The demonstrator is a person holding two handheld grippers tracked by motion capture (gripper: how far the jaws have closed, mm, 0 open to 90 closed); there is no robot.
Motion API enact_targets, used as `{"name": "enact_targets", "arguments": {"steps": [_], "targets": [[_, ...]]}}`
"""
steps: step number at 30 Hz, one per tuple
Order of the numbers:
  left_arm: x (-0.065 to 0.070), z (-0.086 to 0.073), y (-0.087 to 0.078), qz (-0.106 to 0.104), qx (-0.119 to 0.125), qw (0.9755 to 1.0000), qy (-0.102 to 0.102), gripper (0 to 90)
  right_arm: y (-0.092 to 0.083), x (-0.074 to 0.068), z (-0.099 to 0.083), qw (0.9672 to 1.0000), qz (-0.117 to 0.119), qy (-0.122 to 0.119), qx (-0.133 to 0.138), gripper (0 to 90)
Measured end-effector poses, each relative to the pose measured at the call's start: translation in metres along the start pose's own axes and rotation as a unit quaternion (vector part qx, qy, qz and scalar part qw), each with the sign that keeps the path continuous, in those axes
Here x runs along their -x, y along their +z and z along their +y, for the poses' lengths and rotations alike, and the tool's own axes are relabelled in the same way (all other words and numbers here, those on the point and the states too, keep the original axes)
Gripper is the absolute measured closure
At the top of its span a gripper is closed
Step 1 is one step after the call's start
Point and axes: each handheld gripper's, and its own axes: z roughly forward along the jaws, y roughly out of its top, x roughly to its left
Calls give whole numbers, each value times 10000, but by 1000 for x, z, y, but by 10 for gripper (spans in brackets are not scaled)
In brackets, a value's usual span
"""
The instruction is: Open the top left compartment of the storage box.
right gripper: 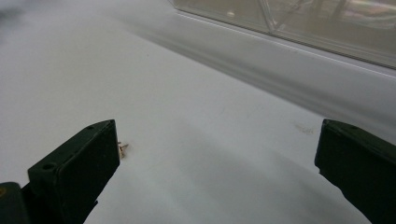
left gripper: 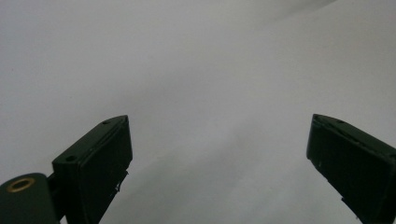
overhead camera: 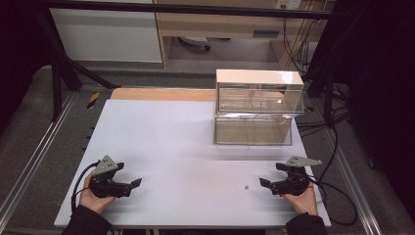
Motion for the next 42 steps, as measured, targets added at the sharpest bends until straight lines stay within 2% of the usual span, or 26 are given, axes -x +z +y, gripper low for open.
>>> {"name": "enact_targets", "arguments": {"steps": [15, 23, 31, 42], "targets": [[0, -1, -1, 60, -26, 10000, -75, 67, -1, -2, 2, 10000, 11, -27, 74, 20], [0, -1, -1, 66, -13, 9999, -111, 68, -1, -6, 7, 9998, -9, -142, 133, 47], [0, -1, -1, 82, -31, 9999, -119, 69, -4, -14, 18, 9988, -18, -334, 347, 169], [-1, 0, -1, 111, -17, 9998, -151, 69, -9, -21, 35, 9970, -140, -412, 644, 368]]}}
